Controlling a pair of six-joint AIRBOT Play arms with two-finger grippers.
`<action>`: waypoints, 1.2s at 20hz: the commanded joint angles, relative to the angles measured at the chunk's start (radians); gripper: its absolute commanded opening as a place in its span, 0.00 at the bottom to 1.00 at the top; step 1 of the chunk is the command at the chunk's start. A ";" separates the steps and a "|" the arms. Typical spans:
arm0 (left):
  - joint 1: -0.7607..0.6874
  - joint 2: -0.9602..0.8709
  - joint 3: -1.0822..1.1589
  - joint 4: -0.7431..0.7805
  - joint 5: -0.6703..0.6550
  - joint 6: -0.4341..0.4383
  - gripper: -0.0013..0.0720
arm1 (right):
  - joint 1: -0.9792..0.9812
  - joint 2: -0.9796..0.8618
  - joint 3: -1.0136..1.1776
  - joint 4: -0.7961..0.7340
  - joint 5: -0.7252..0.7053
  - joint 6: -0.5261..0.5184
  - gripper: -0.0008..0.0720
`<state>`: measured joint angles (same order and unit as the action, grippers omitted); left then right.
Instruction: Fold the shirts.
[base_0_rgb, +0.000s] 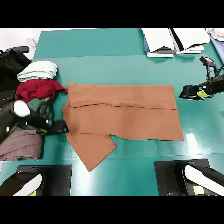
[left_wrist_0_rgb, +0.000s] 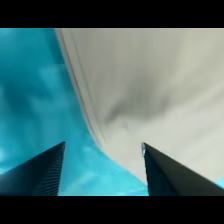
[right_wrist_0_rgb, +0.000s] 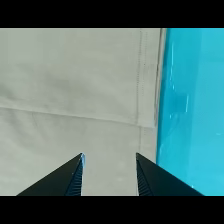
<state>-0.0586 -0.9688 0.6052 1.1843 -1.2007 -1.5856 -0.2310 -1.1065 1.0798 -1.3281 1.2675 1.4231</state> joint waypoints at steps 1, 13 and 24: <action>-0.018 0.102 -0.209 -0.151 0.064 -0.008 0.79 | 0.001 0.055 -0.021 0.002 -0.008 0.001 0.54; -0.334 0.101 -0.125 -0.150 0.240 -0.116 0.05 | -0.133 0.124 -0.034 -0.011 0.145 -0.014 0.53; -0.334 0.101 -0.074 -0.130 0.243 -0.105 0.05 | -0.448 0.055 -0.559 0.101 0.083 -0.084 0.76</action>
<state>-0.3920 -0.8684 0.5274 1.0534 -0.9684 -1.6920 -0.6559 -1.0203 0.6155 -1.2987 1.3880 1.3624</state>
